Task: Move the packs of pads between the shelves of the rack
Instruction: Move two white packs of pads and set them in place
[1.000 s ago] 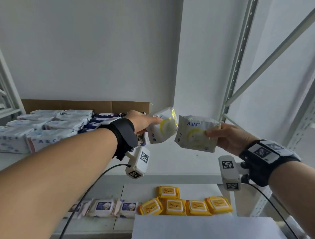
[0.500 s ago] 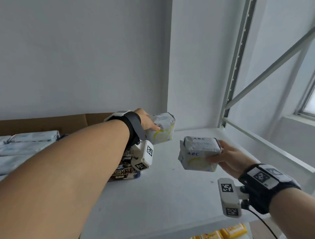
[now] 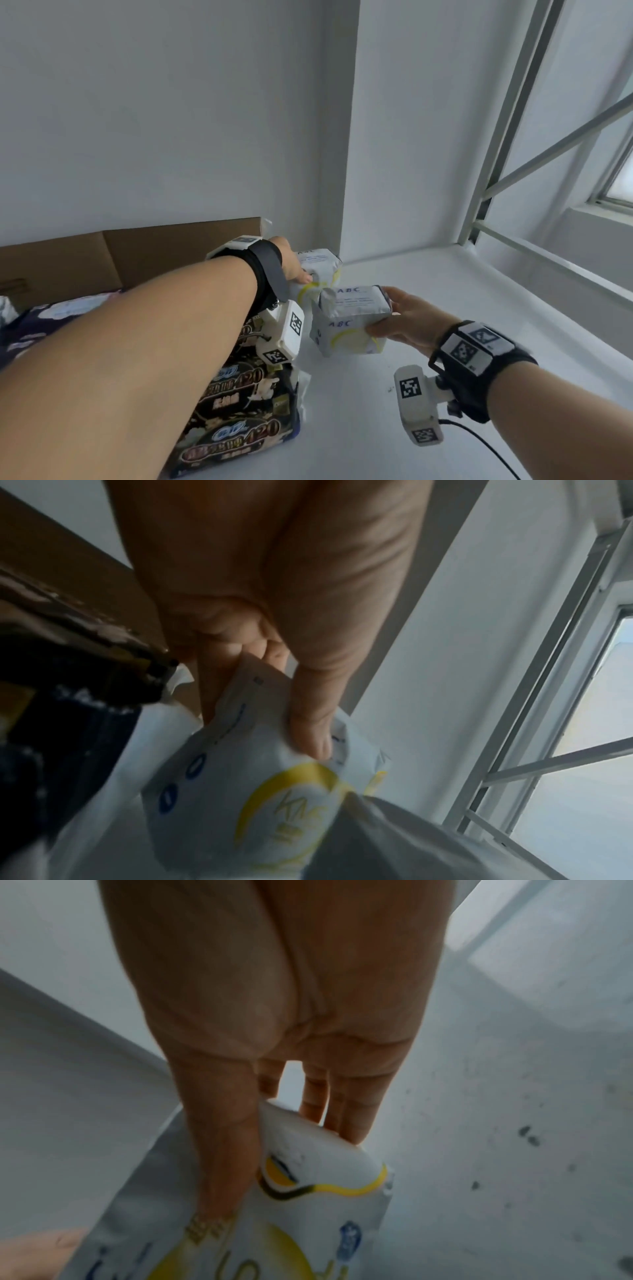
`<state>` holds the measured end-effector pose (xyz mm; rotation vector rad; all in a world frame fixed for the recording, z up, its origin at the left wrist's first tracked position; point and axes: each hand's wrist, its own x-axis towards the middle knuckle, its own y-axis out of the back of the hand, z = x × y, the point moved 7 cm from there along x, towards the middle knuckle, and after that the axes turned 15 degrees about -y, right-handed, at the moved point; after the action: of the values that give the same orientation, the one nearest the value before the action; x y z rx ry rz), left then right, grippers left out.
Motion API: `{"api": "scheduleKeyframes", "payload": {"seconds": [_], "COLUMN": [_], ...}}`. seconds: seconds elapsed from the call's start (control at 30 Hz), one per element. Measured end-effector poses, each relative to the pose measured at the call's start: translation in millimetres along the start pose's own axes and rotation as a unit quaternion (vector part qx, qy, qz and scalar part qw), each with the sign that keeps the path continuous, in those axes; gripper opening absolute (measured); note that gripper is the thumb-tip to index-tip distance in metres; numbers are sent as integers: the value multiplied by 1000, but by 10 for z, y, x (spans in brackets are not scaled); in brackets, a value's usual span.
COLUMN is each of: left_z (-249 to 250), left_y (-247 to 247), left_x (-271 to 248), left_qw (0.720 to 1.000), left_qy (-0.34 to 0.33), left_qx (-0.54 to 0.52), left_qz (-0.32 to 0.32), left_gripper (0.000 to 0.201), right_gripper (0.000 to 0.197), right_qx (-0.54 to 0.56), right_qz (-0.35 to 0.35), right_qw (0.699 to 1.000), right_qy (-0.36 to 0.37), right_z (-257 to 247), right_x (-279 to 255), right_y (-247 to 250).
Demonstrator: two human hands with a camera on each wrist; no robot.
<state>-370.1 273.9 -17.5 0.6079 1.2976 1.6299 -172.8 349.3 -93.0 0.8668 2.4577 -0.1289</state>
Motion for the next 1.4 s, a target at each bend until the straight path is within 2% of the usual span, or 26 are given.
{"api": "scheduleKeyframes", "payload": {"seconds": [0.17,0.3,0.37,0.4,0.43,0.5,0.57,0.6,0.63,0.73,0.77,0.8,0.9,0.97,1.03,1.13,1.23,1.4], "left_z": [-136,-178,-198,-218,-215,-130,-110,-114,-100,-72,-50,-22,161,368,595,1005,1566,2645], "left_y": [-95,-153,-199,-234,-218,-179,-165,-157,-143,-98,-69,-54,69,137,230,299,246,-213], "left_x": [75,89,119,125,82,19,24,36,5,-89,-124,-157,-343,-471,-670,-1062,-1494,-2376], "left_qw": [998,991,986,988,991,992,995,996,997,998,998,998,999,996,978,934,905,888], "left_qy": [8,-9,-27,-18,-13,-37,-28,-11,-8,12,11,7,-19,-60,-73,-95,-144,-213], "left_qx": [39,81,102,86,59,59,48,29,22,4,7,11,-29,-50,-157,-277,-317,-337], "left_qz": [-53,-107,-126,-129,-116,-101,-83,-78,-74,-65,-56,-54,5,46,115,204,244,229], "left_gripper": [59,46,32,20,16,32,31,24,16,42,44,43,26,30,33,37,33,26], "right_gripper": [62,67,72,73,72,64,54,51,51,63,67,68,60,53,49,44,40,43], "right_qx": [-51,-35,-39,-41,-45,-58,-79,-90,-97,-85,-77,-71,-52,-36,-25,-23,-33,-40], "right_qz": [-20,-37,-39,-34,-25,-10,7,21,33,58,68,75,85,91,96,121,157,200], "right_qw": [998,999,998,998,998,998,996,994,993,993,993,993,994,995,995,991,983,973], "right_qy": [-19,-19,-21,-23,-26,-35,-45,-50,-53,-63,-63,-62,-42,-18,10,55,94,103], "right_z": [-20,-92,-117,-121,-115,-80,-39,-22,-7,21,20,19,-16,-55,-87,-65,104,769], "right_x": [234,364,391,401,413,434,441,432,415,287,217,136,-153,-403,-702,-1237,-1879,-3038], "right_y": [-288,-439,-484,-495,-503,-528,-544,-530,-506,-378,-323,-268,-150,-76,9,199,467,1043]}}
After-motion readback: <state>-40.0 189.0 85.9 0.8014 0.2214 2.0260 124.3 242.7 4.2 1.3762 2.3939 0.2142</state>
